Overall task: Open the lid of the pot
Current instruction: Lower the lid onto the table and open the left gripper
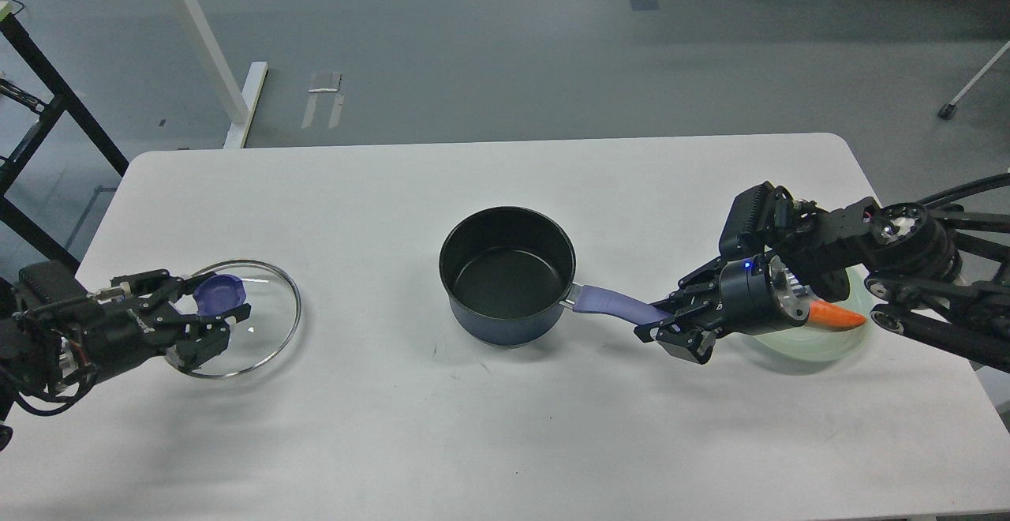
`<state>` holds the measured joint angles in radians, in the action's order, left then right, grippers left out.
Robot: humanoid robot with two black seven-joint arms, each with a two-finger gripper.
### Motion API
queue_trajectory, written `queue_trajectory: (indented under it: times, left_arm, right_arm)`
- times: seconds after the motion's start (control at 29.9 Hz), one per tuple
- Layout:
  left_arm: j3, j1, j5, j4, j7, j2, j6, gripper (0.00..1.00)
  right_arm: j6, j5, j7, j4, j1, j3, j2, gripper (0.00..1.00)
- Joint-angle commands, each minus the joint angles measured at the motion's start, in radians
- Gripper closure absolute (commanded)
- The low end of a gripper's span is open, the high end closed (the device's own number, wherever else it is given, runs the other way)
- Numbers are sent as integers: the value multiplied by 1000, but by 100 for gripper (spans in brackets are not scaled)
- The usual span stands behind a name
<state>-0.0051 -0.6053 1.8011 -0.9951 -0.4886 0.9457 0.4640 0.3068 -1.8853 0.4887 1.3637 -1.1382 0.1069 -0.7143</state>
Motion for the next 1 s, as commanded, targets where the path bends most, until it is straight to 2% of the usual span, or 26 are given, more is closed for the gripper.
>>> queue_trajectory:
  times: [0.0, 0.23, 0.37, 0.6, 0.67, 0.77, 0.97]
  left_arm:
    - [2, 2, 0, 29, 0, -25, -2, 61]
    - [2, 4, -11, 58, 0, -64, -2, 53]
    - [2, 12, -19, 72, 0, -65, -2, 36]
    - [2, 22, -22, 96, 0, -82, -2, 33]
    - [2, 22, -29, 99, 0, -85, -2, 28]
    - [2, 22, -57, 99, 0, -85, -2, 16]
    - [2, 19, -69, 96, 0, -85, -10, 2]
  right_arm:
    - [0, 0, 0, 0, 0, -1, -1, 78]
    - [-2, 0, 0, 0, 0, -3, -2, 77]
    - [-2, 0, 0, 0, 0, -3, -2, 77]
    - [0, 0, 0, 0, 0, -3, -2, 77]
    - [-2, 0, 0, 0, 0, -3, -2, 77]
    - [0, 0, 0, 0, 0, -4, -1, 77]
    - [-2, 0, 0, 0, 0, -4, -2, 77]
